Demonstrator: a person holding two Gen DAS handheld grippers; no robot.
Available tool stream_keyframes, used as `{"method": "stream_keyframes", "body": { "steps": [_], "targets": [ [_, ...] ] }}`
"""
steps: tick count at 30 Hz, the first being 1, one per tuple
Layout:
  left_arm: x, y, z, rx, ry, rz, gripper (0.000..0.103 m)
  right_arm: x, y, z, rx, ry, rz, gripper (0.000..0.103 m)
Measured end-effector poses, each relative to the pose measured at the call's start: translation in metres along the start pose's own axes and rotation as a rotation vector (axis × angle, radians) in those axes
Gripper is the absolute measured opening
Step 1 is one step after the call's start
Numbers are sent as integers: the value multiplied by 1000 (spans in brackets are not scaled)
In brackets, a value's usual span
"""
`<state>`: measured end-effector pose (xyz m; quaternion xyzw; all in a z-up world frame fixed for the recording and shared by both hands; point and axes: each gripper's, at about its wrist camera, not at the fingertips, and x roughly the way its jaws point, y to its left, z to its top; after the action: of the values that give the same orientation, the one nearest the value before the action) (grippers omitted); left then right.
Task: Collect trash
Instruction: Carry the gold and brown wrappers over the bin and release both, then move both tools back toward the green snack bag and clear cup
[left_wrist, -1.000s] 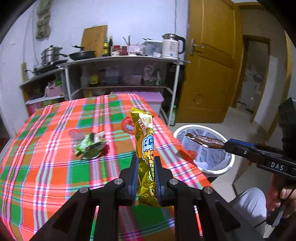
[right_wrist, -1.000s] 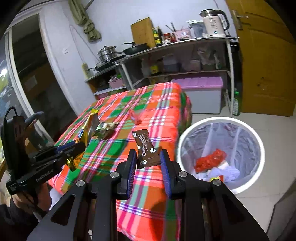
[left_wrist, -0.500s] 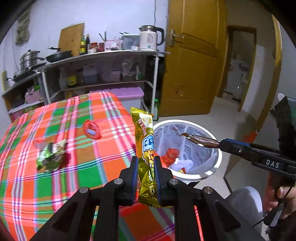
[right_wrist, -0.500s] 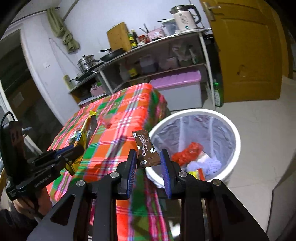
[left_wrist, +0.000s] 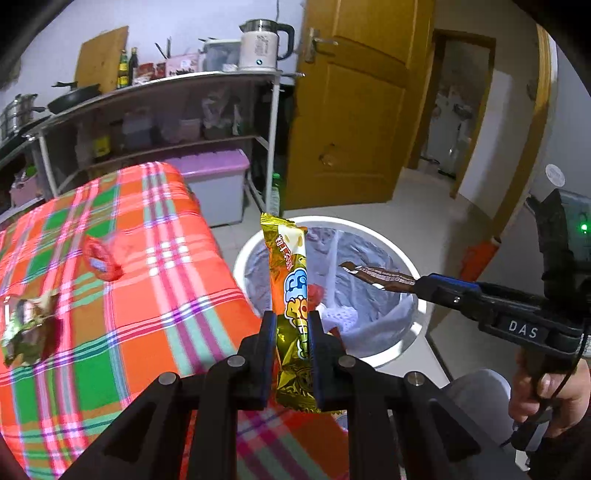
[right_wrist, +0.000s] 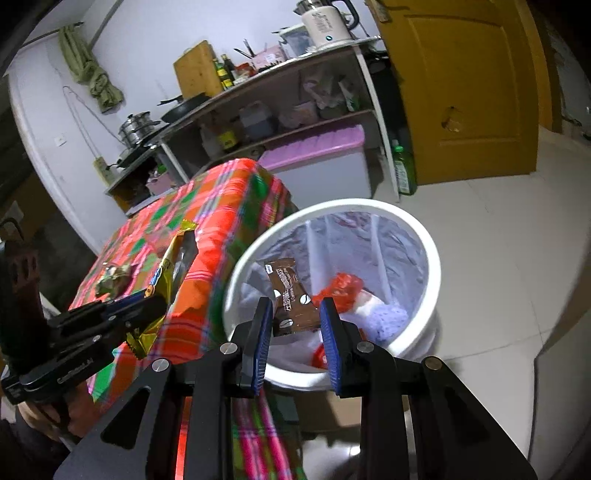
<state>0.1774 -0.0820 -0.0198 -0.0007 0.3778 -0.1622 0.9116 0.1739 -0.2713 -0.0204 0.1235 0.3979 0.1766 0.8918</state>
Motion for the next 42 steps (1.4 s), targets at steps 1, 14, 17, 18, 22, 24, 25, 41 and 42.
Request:
{"method": "stream_keyframes", "body": {
  "steps": [1,14,17,18,22,24,25,41,42],
  "targets": [
    [4,-1,1,2,6,-4,16,2,-3,0,5,5,-3,28],
    [54,-4,10,-12,113,-36,19,24,-19,-1,21,59,-31,29],
    [61,-2,10,-28,136,-48,22,26,-20,-3,10,63,-45,34],
    [63,-2,10,-31,140,-54,23,26,-20,-3,11,63,-47,37],
    [62,-3,10,-38,134,-73,33,22,-23,-2,20,50,-45,42],
    [60,-3,10,-45,126,-77,33,19,-22,0,21,40,-43,42],
    [58,-2,10,-48,121,-78,33,16,-21,0,20,34,-40,42],
    [-8,3,9,-69,-22,-26,34,-25,27,7,-78,-46,12,42],
    [-14,3,8,-69,-31,-18,34,-27,32,7,-87,-49,13,42]
  ]
}}
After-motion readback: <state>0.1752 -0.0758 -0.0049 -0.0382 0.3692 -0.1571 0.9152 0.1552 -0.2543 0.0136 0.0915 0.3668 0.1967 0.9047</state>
